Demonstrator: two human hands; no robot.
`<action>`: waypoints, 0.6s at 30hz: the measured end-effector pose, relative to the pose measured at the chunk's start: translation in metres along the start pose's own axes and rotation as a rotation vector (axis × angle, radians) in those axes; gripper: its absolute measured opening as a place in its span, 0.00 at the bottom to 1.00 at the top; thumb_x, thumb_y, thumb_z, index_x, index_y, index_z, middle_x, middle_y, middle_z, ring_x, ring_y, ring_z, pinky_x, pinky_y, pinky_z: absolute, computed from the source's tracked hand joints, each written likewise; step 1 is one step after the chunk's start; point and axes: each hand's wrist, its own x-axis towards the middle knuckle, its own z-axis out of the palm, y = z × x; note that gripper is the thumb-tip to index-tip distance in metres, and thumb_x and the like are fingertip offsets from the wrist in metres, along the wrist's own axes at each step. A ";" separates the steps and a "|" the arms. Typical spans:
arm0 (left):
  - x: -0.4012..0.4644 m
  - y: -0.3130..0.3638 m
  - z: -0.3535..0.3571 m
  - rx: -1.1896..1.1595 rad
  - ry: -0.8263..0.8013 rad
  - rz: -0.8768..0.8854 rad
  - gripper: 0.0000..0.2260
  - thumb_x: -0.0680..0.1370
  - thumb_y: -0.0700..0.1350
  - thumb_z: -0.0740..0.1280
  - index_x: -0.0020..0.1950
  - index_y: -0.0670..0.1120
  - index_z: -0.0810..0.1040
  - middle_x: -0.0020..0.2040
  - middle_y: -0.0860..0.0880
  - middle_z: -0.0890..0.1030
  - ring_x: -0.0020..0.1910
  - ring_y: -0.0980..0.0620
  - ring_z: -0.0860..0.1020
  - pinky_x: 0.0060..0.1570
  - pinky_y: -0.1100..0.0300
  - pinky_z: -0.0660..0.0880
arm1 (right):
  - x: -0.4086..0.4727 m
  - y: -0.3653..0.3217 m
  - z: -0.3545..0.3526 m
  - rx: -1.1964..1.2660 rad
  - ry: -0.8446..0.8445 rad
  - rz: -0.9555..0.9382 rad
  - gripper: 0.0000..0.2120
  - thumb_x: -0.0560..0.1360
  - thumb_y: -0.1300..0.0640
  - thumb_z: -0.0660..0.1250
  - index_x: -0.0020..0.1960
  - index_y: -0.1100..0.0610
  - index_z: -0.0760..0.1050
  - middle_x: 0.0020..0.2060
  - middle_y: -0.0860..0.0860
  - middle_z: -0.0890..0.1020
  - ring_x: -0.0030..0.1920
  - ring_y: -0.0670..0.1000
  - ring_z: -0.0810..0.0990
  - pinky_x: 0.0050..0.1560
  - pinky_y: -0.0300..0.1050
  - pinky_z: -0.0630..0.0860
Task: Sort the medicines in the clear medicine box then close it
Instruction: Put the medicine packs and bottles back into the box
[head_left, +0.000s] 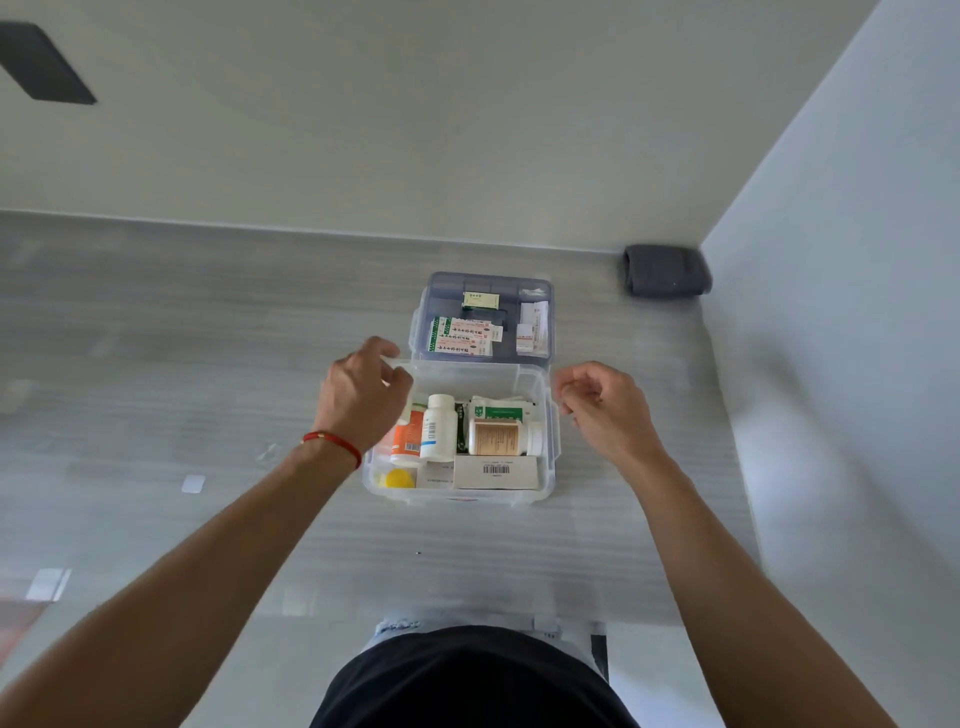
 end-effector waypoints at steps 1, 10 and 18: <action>0.008 -0.002 -0.005 -0.006 0.018 0.007 0.11 0.75 0.40 0.66 0.56 0.44 0.82 0.44 0.45 0.85 0.43 0.46 0.81 0.45 0.61 0.72 | 0.005 0.000 0.000 0.000 0.004 0.002 0.05 0.78 0.52 0.68 0.50 0.48 0.83 0.44 0.43 0.86 0.45 0.44 0.85 0.51 0.47 0.84; 0.081 -0.012 0.019 0.079 -0.204 0.060 0.13 0.77 0.39 0.65 0.60 0.40 0.81 0.57 0.43 0.82 0.52 0.49 0.78 0.49 0.62 0.71 | 0.064 0.002 0.012 -0.130 -0.014 0.156 0.14 0.81 0.56 0.65 0.65 0.54 0.78 0.60 0.48 0.83 0.60 0.50 0.79 0.53 0.36 0.70; 0.131 -0.015 0.064 0.195 -0.481 -0.106 0.29 0.78 0.47 0.65 0.78 0.44 0.62 0.73 0.39 0.69 0.69 0.40 0.71 0.60 0.50 0.73 | 0.119 -0.004 0.031 -0.131 -0.037 0.295 0.13 0.78 0.57 0.63 0.63 0.52 0.72 0.52 0.48 0.76 0.57 0.55 0.73 0.47 0.45 0.68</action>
